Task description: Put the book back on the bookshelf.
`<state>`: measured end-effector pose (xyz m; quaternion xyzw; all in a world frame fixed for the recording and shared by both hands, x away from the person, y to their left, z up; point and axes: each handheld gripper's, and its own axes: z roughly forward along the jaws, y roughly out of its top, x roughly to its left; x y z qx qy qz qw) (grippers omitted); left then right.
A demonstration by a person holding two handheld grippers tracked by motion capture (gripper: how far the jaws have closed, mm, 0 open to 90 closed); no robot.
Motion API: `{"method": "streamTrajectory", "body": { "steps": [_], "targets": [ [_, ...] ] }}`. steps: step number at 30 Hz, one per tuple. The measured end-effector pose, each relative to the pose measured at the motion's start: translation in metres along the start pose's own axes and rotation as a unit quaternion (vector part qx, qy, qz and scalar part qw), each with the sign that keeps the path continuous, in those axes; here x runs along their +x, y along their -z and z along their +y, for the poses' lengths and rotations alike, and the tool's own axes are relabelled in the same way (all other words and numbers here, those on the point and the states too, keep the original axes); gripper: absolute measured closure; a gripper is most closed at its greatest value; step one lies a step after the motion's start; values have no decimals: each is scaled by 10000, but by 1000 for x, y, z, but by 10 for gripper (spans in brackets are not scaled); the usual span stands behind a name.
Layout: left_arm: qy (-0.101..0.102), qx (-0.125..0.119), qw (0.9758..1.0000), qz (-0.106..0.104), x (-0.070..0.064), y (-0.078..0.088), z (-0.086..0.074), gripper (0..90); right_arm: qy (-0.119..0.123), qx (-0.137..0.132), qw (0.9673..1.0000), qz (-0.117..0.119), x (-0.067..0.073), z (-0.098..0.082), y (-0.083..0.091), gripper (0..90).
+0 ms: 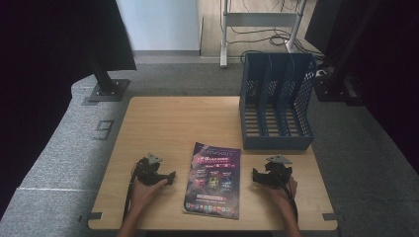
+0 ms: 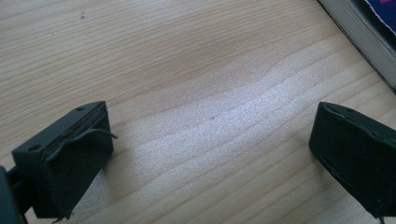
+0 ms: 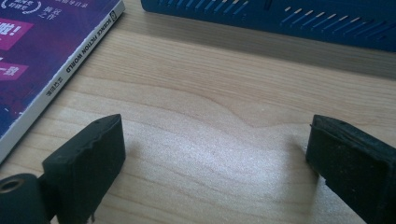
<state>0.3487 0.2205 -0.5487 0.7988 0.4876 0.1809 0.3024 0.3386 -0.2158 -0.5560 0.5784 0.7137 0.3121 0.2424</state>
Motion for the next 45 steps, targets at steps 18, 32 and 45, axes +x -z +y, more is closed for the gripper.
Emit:
{"method": "streamTrajectory", "body": {
  "steps": [18, 32, 45],
  "targets": [
    [49, -19, 10000, 40, 0, 2, -2, 6, -37, -81, 10000, -26, -2, -1, 3, 159],
    [66, -67, 10000, 34, 2, 1, 2, 36, -40, -420, 9983, 408, 3, 5, 13, 191],
    [-136, -323, 9994, -39, -18, 10, 30, 79, 227, -492, 9957, 754, 30, 14, 17, 188]
  ]
}}
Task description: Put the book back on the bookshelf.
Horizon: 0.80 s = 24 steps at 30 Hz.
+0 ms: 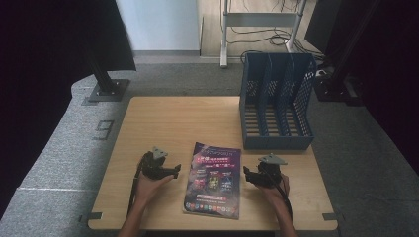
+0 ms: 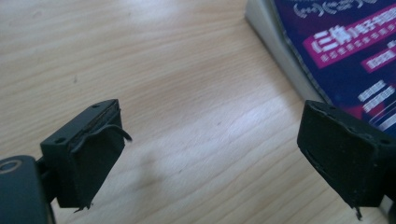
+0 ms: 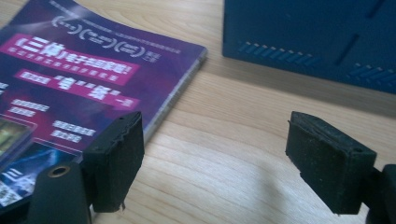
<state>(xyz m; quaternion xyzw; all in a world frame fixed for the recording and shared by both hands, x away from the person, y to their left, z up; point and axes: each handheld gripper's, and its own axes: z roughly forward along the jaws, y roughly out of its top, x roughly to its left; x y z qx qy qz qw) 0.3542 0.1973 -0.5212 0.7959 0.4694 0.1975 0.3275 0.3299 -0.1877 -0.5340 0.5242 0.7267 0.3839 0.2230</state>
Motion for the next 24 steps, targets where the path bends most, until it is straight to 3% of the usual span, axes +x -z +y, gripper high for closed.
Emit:
{"method": "streamTrajectory", "body": {
  "steps": [4, 6, 13, 21, 24],
  "targets": [
    [67, 48, 9999, -98, -2, -6, 1, 85, -105, -94, 9998, 128, 4, 3, 2, 189],
    [140, 96, 9998, -120, -4, -11, 4, 95, -38, -126, 9998, 155, 11, 5, 2, 190],
    [-107, 134, 9995, -263, -22, -14, 6, 113, 155, -90, 9994, 282, 32, 9, -10, 190],
    [-128, 143, 9993, -334, -32, -12, 5, 120, 379, 147, 9986, 350, 51, 3, -29, 182],
    [-121, 120, 9993, -335, -32, -10, 3, 121, 281, 207, 9988, 356, 51, 0, -33, 177]
  ]
}}
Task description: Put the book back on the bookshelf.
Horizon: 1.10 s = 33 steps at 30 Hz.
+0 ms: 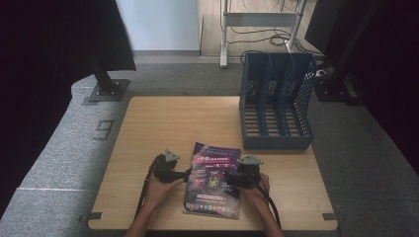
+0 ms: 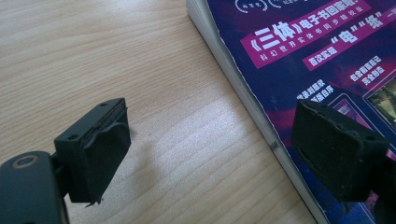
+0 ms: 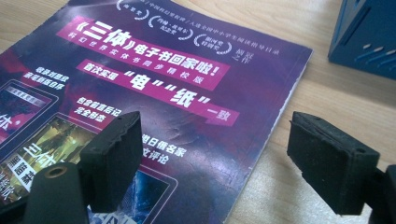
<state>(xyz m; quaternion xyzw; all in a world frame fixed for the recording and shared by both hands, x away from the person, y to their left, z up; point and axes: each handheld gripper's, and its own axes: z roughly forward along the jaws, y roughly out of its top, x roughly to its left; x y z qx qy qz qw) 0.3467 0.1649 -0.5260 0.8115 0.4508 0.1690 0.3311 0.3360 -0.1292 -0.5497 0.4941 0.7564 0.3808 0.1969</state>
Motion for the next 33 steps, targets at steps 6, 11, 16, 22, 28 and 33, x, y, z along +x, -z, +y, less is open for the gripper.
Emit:
{"method": "streamTrajectory", "body": {
  "steps": [6, 11, 16, 22, 28, 33],
  "targets": [
    [10, 17, 10000, -67, -1, -1, -1, 123, -71, 53, 9999, 119, 1, -1, -4, 168],
    [3, 79, 9998, -167, -6, -5, -2, 126, -97, 62, 9998, 171, 2, -3, -3, 181],
    [1, 114, 9997, -208, -9, -7, -2, 128, -84, 61, 9998, 173, 3, -3, -3, 184],
    [-180, 167, 9995, -214, -18, -12, 3, 130, -80, 63, 9998, 176, 2, -3, -3, 185],
    [-66, 148, 9995, -288, -17, -19, 6, 141, -96, 57, 9998, 159, 3, -4, -2, 190],
    [-11, 202, 9991, -376, -17, -27, 9, 140, -100, 55, 9998, 154, 3, -4, -2, 191]
  ]
}}
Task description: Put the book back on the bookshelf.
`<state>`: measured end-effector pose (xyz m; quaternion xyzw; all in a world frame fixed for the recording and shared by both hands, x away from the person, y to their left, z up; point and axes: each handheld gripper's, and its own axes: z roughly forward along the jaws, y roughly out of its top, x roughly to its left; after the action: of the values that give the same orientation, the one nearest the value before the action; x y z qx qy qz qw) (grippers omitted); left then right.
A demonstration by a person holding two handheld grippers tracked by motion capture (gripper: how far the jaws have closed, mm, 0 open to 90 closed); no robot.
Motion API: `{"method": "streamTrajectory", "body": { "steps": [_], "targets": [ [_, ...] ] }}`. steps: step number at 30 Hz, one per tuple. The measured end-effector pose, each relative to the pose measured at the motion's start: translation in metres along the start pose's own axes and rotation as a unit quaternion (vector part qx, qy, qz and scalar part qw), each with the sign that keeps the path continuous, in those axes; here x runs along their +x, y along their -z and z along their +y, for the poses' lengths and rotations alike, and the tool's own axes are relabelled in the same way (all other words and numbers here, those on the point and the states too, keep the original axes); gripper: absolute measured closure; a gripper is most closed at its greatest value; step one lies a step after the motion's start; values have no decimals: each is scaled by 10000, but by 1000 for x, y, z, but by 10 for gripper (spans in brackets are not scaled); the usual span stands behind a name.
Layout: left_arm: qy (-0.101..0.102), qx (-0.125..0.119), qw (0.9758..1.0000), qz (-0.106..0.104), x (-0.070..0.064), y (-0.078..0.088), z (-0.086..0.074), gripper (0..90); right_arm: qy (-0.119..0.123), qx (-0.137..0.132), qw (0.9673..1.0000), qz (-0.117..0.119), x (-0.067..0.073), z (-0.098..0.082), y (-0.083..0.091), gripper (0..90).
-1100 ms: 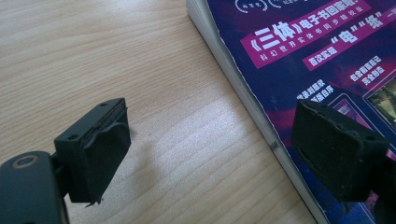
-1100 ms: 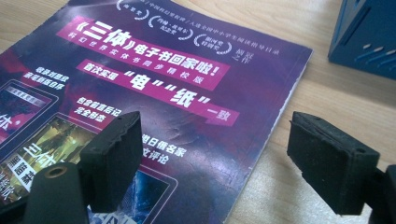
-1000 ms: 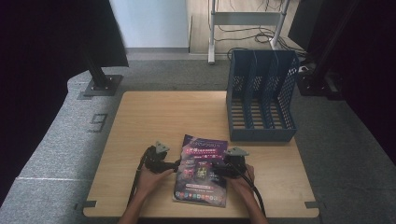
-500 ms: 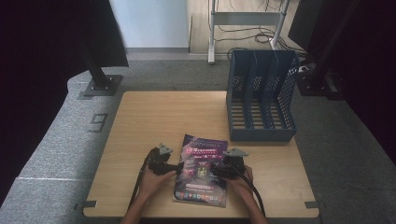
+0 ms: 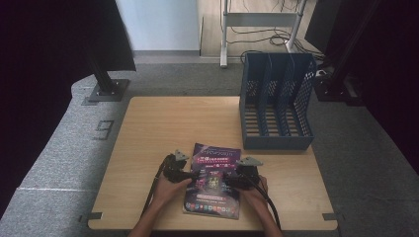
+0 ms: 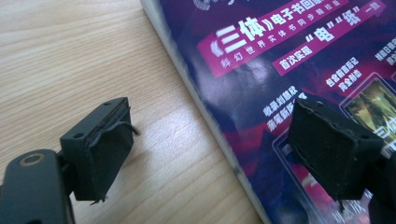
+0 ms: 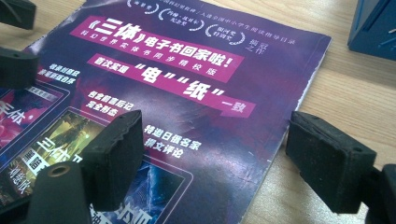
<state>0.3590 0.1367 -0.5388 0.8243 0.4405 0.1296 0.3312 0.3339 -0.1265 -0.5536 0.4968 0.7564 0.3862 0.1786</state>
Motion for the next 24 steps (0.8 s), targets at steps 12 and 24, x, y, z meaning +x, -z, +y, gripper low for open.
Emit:
{"method": "streamTrajectory", "body": {
  "steps": [12, 24],
  "targets": [
    [28, -99, 9997, -205, -9, -11, 4, 140, -3, 0, 10000, -4, 0, 0, 0, 191],
    [-79, 60, 9998, -168, -20, -14, 11, 131, -22, -3, 10000, -18, 0, 0, 0, 193]
  ]
}}
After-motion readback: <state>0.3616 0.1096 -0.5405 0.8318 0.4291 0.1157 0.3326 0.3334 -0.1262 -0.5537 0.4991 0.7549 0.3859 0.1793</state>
